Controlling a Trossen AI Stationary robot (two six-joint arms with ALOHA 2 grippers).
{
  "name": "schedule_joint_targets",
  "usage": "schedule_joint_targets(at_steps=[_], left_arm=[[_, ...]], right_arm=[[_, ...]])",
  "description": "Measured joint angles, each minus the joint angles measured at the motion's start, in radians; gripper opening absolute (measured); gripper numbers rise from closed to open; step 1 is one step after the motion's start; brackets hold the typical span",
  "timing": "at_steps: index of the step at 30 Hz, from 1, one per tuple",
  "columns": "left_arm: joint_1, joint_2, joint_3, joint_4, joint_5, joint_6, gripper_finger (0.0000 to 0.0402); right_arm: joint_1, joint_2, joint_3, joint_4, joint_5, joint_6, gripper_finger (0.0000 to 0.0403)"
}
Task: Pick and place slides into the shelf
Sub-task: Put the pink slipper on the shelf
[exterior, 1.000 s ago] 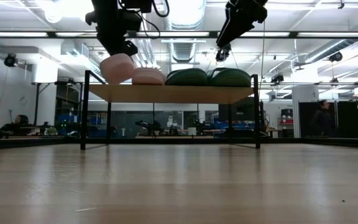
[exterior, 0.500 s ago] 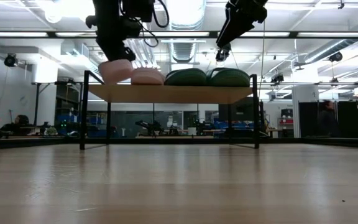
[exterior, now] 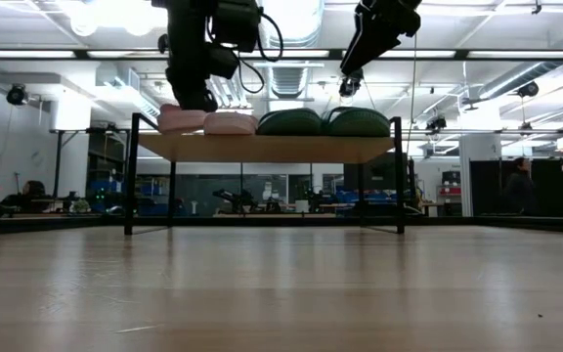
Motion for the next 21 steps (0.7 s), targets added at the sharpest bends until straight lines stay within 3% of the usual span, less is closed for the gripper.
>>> schedule_joint_targets(at_steps=[7, 21], left_arm=[[0.002, -0.001, -0.004, 0.007, 0.069, 0.079, 0.0], [0.004, -0.002, -0.002, 0.009, 0.092, 0.216, 0.0004]], right_arm=[[0.0, 0.0, -0.009, -0.001, 0.0, 0.0, 0.0219], [0.0, 0.0, -0.009, -0.001, 0.0, -0.003, 0.0219]])
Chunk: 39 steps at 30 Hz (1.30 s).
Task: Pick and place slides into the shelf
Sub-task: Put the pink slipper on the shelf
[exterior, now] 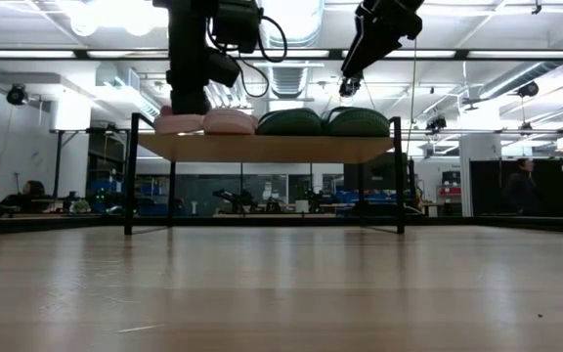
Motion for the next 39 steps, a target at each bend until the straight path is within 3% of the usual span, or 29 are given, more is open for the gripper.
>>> schedule_joint_targets(at_steps=[3, 11, 15, 23, 30, 39], left_arm=[[0.0, -0.002, 0.0, -0.001, 0.015, 0.032, 0.0029], [-0.001, -0.036, -0.001, -0.005, 0.03, 0.135, 0.0143], [-0.003, -0.07, -0.002, -0.007, 0.071, 0.134, 0.0176], [-0.005, -0.127, -0.001, -0.003, 0.145, 0.188, 0.0183], [-0.006, -0.139, 0.017, -0.007, 0.284, 0.247, 0.0182], [-0.006, -0.15, 0.094, -0.054, 0.322, 0.26, 0.0182]], right_arm=[[0.0, 0.0, 0.0, 0.0, 0.0, 0.0, 0.0219], [0.0, 0.0, 0.0, 0.0, 0.0, 0.0, 0.0219], [0.0, 0.0, 0.0, 0.0, 0.0, -0.002, 0.0219], [0.0, 0.0, 0.0, 0.0, 0.0, -0.004, 0.0219], [0.0, 0.0, 0.0, 0.0, 0.0, -0.005, 0.0219], [0.0, 0.0, 0.0, 0.0, 0.0, -0.006, 0.0219]])
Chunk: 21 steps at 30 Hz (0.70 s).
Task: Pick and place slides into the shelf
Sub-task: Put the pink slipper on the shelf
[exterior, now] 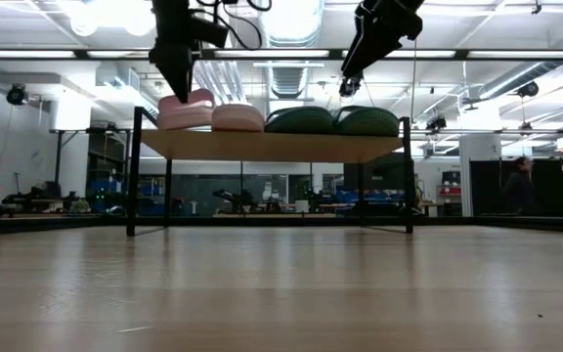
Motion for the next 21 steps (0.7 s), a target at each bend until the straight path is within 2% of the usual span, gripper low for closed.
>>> schedule_joint_targets(at_steps=[6, 17, 21], left_arm=[[0.0, -0.002, 0.067, -0.044, 0.116, 0.0, 0.0182], [0.005, -0.004, 0.194, -0.056, 0.113, 0.053, 0.0182], [0.027, -0.004, 0.225, -0.03, 0.102, 0.057, 0.0164]], right_arm=[[0.0, 0.0, 0.0, 0.0, 0.0, -0.002, 0.0219], [0.0, 0.0, 0.0, 0.0, 0.0, 0.0, 0.0219], [0.0, 0.0, 0.0, 0.0, 0.0, 0.0, 0.0219]])
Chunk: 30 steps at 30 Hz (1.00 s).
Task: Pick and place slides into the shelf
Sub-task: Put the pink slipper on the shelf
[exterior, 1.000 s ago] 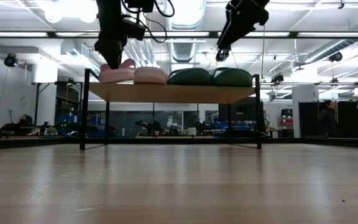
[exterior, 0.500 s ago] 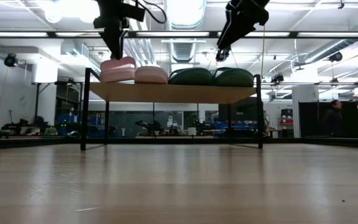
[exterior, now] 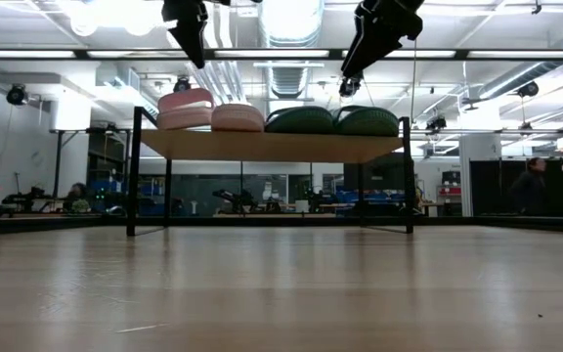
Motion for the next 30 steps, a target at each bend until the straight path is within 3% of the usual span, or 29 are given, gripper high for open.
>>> schedule_joint_targets(at_steps=[7, 11, 15, 30], left_arm=[[0.093, 0.006, -0.005, 0.03, -0.002, 0.021, 0.0083], [0.128, 0.006, -0.021, 0.041, 0.105, 0.043, 0.0041], [0.144, 0.006, -0.042, 0.088, 0.112, 0.051, 0.0007], [0.192, 0.009, -0.171, 0.169, 0.12, 0.075, 0.0005]], right_arm=[[0.0, 0.0, 0.0, 0.0, 0.0, 0.0, 0.0219], [0.0, 0.0, 0.0, 0.0, 0.0, -0.001, 0.0219], [0.0, 0.0, 0.0, 0.0, 0.0, -0.002, 0.0219], [0.0, 0.0, 0.0, 0.0, 0.0, -0.001, 0.0219]])
